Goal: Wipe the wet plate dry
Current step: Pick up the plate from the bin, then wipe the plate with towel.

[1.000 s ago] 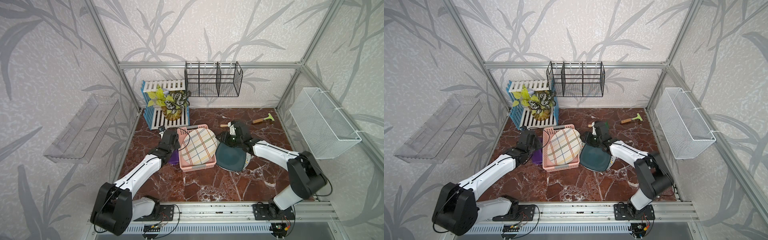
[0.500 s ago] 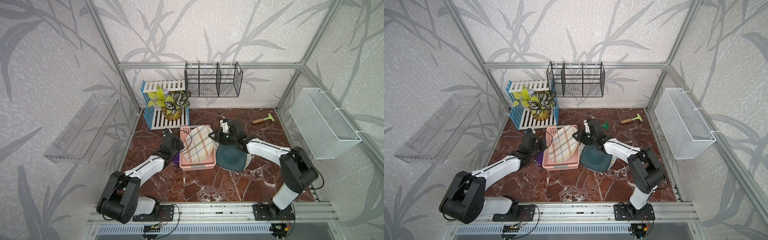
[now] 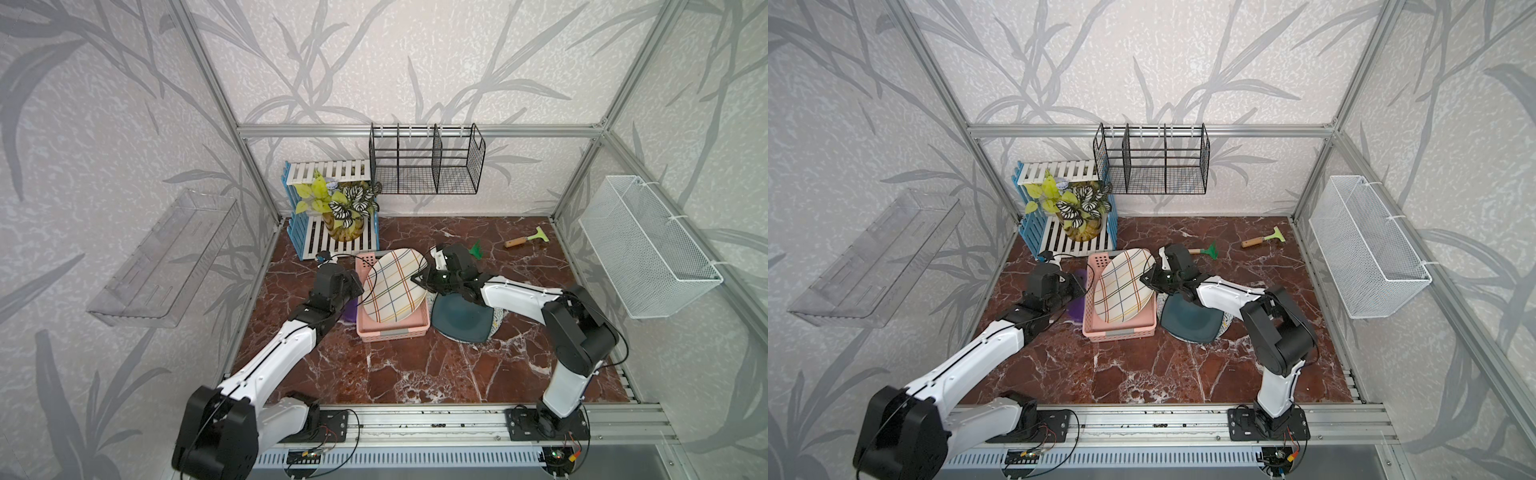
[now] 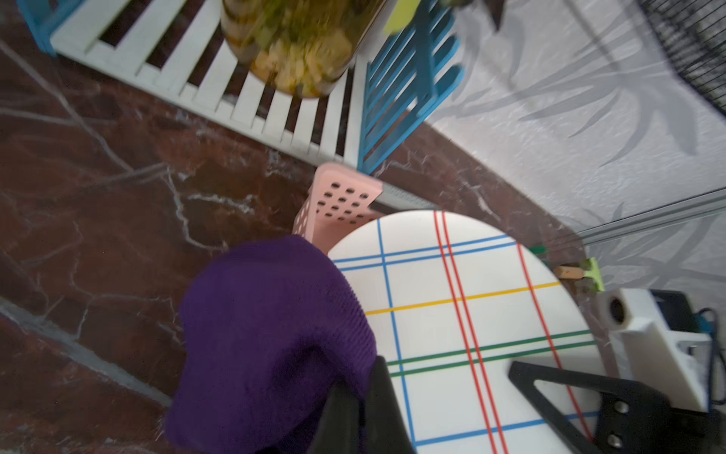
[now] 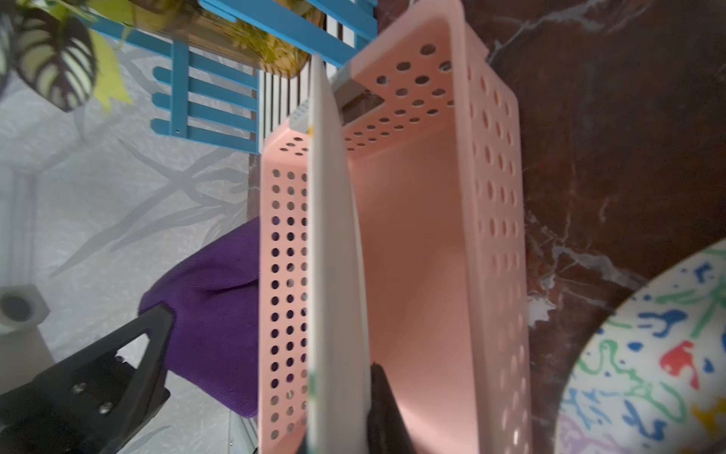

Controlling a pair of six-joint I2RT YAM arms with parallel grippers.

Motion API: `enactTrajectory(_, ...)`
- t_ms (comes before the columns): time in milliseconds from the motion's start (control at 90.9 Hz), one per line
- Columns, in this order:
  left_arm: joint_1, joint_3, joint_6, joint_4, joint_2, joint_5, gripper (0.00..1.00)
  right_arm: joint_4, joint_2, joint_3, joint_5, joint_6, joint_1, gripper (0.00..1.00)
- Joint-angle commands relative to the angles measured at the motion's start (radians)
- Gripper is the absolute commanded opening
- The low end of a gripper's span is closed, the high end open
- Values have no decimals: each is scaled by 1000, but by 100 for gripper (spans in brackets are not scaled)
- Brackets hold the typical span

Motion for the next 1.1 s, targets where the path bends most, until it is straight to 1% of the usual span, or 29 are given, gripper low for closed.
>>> enactTrajectory(0,0,127,70,18,-67,71,0,94,-144,14,-20,24,-11,0)
enactTrajectory(55,-15,175,71,53,-46,181,0,155,-168,2,-44,62,-10,0)
enactTrajectory(99,-42,209,71,82,-16,261,0,211,-182,-16,-53,122,-10,0)
enactTrajectory(143,-86,252,78,88,23,298,0,300,-191,-41,-56,187,-10,0)
enactTrajectory(209,-169,334,139,50,87,274,0,416,-197,-74,-51,277,-8,0)
enactTrajectory(286,-248,447,226,-19,180,232,0,490,-205,-92,-36,341,-3,0)
enactTrajectory(374,-280,548,284,-119,258,111,0,526,-220,-110,-14,379,-1,0)
enactTrajectory(440,-280,595,337,-190,296,39,13,537,-236,-117,0,393,-2,0)
enactTrajectory(517,-280,643,391,-282,333,-14,16,524,-257,-118,6,389,-4,0)
enactTrajectory(572,-280,678,440,-335,354,-23,23,502,-271,-116,8,381,-4,0)
enactTrajectory(671,-280,713,509,-439,395,38,35,494,-284,-110,0,379,-4,0)
enactTrajectory(770,-281,713,530,-490,432,123,45,487,-287,-95,-8,374,-4,0)
enactTrajectory(891,-283,680,512,-465,452,224,49,459,-293,-76,-13,351,-2,0)
enactTrajectory(924,-283,672,509,-456,457,245,48,464,-293,-74,-12,352,-2,0)
enactTrajectory(979,-284,669,511,-461,469,252,40,468,-295,-70,-6,355,-2,0)
enactTrajectory(990,-283,669,514,-465,472,252,36,468,-296,-69,-4,355,-3,0)
enactTrajectory(1001,-285,669,516,-471,475,251,34,469,-298,-68,1,355,-2,0)
enactTrajectory(1023,-286,668,521,-483,480,244,25,469,-300,-65,9,354,-3,0)
enactTrajectory(1034,-286,668,523,-490,484,240,22,469,-302,-63,15,353,-3,0)
enactTrajectory(1089,-282,673,528,-536,494,222,2,461,-313,-55,33,349,-10,0)
